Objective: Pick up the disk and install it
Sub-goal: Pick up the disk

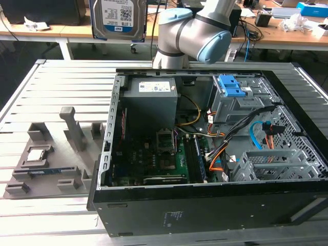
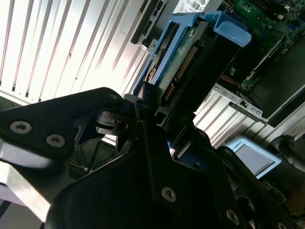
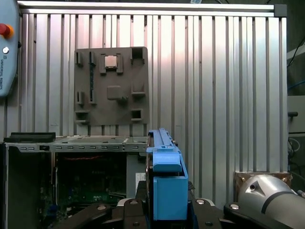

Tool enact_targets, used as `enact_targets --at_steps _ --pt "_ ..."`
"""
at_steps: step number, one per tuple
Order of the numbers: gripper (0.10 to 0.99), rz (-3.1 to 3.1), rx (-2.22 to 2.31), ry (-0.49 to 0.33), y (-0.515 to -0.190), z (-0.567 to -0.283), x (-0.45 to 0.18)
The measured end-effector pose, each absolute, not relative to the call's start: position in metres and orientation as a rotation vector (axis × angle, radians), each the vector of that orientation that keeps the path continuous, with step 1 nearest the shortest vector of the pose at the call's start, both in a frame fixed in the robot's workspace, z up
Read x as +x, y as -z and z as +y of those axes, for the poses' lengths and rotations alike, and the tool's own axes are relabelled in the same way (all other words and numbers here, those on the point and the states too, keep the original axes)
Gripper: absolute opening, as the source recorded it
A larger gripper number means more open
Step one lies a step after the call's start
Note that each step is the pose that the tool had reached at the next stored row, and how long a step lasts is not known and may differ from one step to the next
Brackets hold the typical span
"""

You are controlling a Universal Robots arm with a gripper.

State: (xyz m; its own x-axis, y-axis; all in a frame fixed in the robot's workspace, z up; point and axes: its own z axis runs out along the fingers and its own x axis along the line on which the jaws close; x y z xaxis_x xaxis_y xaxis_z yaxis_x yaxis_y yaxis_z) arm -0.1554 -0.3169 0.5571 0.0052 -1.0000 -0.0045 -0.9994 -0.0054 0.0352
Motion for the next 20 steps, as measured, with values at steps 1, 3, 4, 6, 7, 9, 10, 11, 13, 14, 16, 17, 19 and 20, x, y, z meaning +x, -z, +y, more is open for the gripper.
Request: enact_targets --at_steps 1,3,4,6,7,9,10,11,13,14,16,17,19,20 --pt "0.365 -2.2 2.212 0.044 -0.557 -0.317 -0.153" --pt "0.365 -2.2 2.212 0.044 -0.556 -0.317 -0.146" --pt "0.365 -2.2 2.212 0.044 -0.556 -0.317 -0.145" --pt "0.365 -2.2 2.212 0.044 -0.556 -0.317 -0.142" --pt "0.365 -2.2 2.212 0.044 -0.555 -0.317 -0.14" --pt "0.365 -2.2 2.212 0.044 -0.554 -0.317 -0.136" --pt "0.365 -2.2 2.211 0.044 -0.554 -0.317 -0.134" --pt "0.365 -2.2 2.211 0.044 -0.553 -0.317 -0.133" --pt "0.365 -2.2 2.211 0.044 -0.552 -0.317 -0.13" --pt "0.365 -2.2 2.211 0.044 -0.551 -0.317 -0.13" --pt "0.365 -2.2 2.212 0.044 -0.546 -0.317 -0.129" --pt "0.365 -2.2 2.211 0.044 -0.542 -0.317 -0.128" --pt "0.365 -2.2 2.211 0.044 -0.54 -0.317 -0.126" --pt "0.365 -2.2 2.211 0.044 -0.539 -0.317 -0.122"
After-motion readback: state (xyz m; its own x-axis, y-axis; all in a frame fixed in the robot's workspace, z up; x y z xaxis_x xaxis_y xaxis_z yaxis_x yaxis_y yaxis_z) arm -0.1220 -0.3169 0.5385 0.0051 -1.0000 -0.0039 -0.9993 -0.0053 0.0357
